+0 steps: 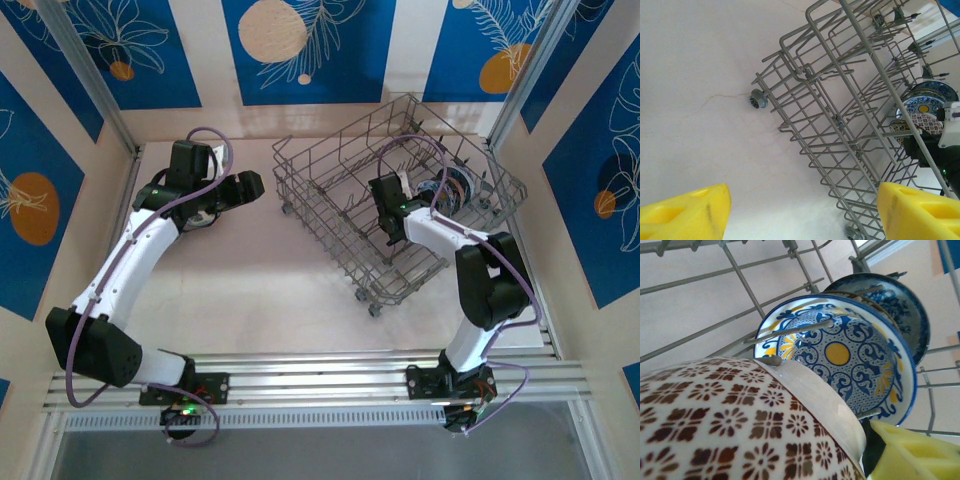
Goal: Load the bowls into the dish rack
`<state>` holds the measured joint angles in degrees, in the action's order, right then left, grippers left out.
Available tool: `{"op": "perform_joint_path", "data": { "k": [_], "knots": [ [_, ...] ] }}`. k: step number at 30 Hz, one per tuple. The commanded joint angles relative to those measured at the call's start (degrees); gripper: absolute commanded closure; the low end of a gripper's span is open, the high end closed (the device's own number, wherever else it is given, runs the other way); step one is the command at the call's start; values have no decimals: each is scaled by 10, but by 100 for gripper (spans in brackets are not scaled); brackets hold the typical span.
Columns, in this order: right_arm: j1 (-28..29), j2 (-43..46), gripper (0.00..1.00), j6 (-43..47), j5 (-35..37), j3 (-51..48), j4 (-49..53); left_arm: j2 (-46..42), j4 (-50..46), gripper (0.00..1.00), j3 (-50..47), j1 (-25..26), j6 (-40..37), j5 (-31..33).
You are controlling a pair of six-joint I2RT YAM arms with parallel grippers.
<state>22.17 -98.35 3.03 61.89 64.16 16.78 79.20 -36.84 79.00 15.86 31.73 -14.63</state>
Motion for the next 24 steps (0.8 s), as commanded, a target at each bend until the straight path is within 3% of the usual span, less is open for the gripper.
{"op": "perform_joint_path", "data": {
  "k": [1,16,19,24],
  "knots": [
    [-8,-12,33,-28,-22,24,2,0,4,23,10,-5,12,-7],
    [-18,21,28,-4,-54,60,16,-10,-30,23,21,-4,6,30],
    [-19,47,17,1,-72,61,21,-14,-45,22,27,-6,0,42],
    [-17,115,8,12,-130,21,-12,-31,-68,21,20,-13,-1,63]
  ]
}}
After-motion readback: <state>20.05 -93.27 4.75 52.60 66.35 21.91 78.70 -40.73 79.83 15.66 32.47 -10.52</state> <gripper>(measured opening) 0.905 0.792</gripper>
